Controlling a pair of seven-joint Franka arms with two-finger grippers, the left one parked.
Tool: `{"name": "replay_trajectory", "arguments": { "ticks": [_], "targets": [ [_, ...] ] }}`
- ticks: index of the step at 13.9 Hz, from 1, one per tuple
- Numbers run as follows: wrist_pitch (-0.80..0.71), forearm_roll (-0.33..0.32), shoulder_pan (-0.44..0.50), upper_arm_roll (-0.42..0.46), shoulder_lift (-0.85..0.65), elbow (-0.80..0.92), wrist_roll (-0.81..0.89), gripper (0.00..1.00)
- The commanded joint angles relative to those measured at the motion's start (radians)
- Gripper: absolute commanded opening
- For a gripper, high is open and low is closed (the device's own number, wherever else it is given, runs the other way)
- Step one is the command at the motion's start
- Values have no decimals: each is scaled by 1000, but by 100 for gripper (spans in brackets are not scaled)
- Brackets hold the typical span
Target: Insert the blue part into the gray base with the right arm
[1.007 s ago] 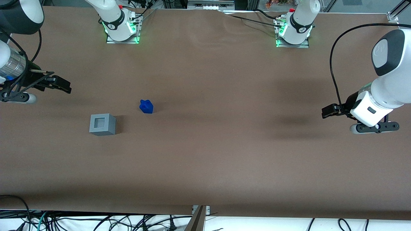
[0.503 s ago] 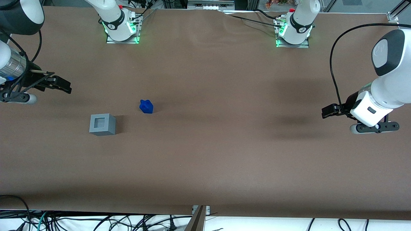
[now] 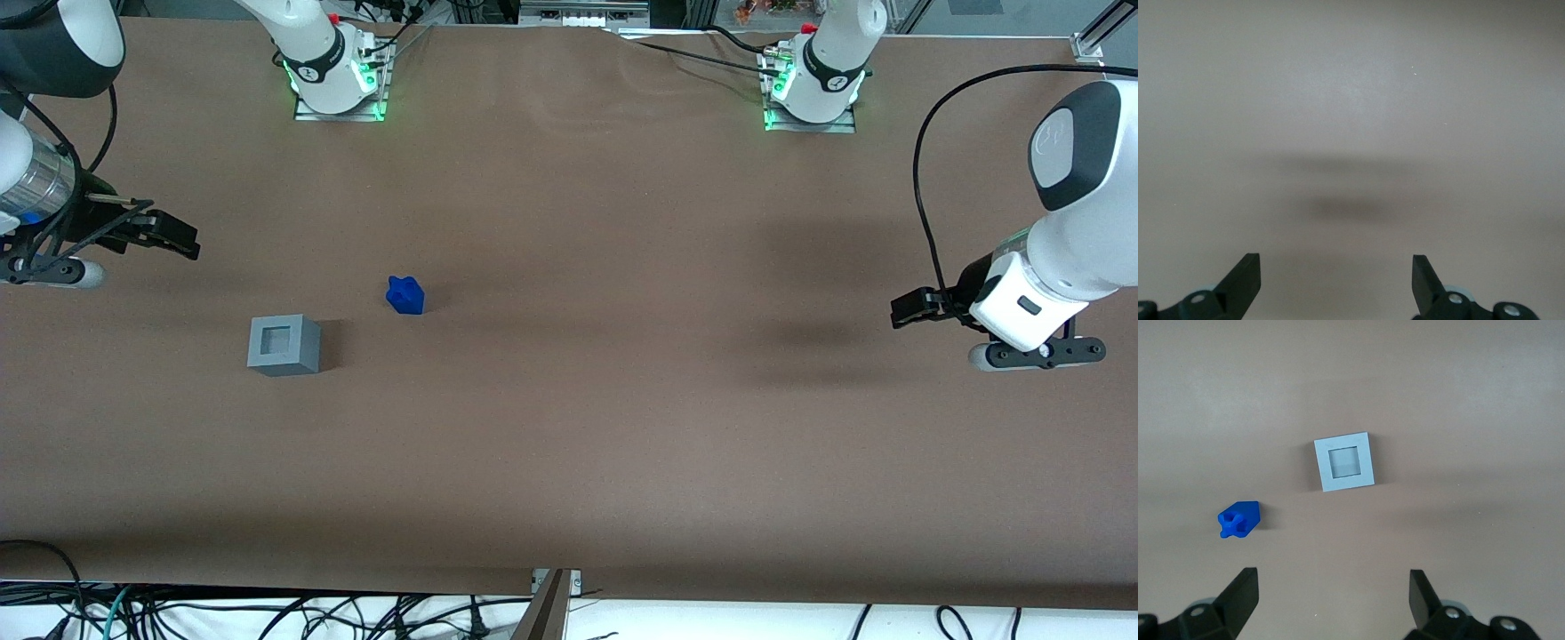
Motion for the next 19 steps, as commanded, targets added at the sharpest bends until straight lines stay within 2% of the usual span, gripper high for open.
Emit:
{"name": "replay_trajectory", "arguments": {
  "ticks": [1, 10, 12, 19],
  "targets": [
    [-18, -14, -5, 11, 4, 20, -1, 100],
    [11, -6, 2, 25, 13, -1, 11, 100],
    [71, -2, 8, 49, 21, -35, 31, 100],
    [401, 3, 60, 158, 90, -217, 287, 100]
  ]
}}
